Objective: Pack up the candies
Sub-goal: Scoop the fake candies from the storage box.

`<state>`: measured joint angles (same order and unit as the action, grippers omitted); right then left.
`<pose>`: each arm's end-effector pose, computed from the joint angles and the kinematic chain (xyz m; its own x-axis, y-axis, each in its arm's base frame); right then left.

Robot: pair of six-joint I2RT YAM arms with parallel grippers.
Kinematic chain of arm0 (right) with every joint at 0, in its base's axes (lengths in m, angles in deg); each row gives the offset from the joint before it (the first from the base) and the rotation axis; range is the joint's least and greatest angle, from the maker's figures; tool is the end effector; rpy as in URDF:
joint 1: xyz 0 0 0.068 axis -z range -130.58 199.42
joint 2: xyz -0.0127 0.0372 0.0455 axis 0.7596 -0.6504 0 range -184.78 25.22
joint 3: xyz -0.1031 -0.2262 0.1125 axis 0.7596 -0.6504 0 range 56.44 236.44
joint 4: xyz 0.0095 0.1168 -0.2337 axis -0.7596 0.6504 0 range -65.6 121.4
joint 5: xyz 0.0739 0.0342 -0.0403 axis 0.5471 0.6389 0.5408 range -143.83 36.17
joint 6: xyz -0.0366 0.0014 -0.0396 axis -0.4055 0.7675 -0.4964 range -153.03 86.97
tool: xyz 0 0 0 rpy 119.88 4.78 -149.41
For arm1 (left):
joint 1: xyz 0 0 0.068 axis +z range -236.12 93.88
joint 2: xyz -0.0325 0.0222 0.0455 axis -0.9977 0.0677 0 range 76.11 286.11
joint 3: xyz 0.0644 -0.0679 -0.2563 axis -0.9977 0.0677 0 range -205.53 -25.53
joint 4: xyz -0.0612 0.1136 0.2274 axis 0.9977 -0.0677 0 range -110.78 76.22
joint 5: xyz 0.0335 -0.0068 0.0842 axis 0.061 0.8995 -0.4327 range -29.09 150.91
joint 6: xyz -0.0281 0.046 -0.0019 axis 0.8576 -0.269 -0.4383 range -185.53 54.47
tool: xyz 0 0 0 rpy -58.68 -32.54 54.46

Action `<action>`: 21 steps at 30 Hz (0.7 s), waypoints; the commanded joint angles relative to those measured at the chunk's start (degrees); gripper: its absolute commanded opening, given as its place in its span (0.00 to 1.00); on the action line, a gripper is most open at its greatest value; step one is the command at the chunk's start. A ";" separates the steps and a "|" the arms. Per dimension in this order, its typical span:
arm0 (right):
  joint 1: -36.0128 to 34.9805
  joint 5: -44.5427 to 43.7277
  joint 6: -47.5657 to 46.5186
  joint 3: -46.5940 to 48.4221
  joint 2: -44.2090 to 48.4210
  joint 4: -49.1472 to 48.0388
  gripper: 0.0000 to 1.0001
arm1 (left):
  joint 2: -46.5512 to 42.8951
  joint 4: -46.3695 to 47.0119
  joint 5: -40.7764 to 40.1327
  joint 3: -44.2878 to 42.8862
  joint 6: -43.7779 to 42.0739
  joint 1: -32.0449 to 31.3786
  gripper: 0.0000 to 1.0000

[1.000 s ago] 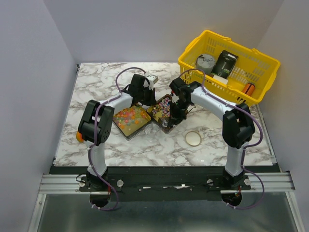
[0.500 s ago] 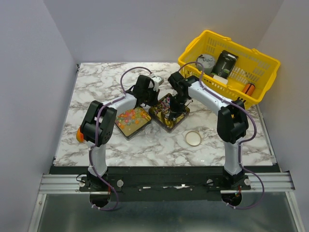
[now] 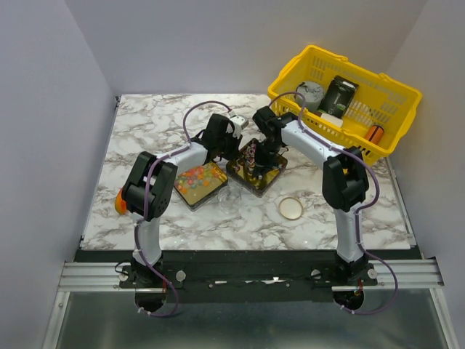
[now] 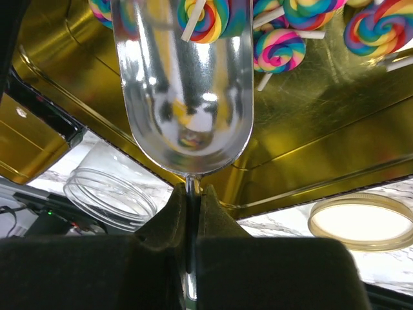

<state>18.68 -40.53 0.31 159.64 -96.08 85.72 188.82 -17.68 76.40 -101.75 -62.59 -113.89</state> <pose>0.3642 0.2260 0.2133 -0.9992 0.0280 -0.0292 0.0183 0.9569 0.2898 0.3823 -0.2121 0.1895 -0.6048 0.2626 -0.7518 0.5987 0.7725 -0.2118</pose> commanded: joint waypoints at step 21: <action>4.81 -12.15 5.34 -3.43 -6.15 -13.15 0.01 | -0.56 -0.41 2.97 5.39 -0.83 -2.73 0.00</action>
<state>21.20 -43.79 5.42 158.48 -98.13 75.66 188.07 -11.47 75.61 -98.15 -63.40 -114.65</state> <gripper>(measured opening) 0.090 0.024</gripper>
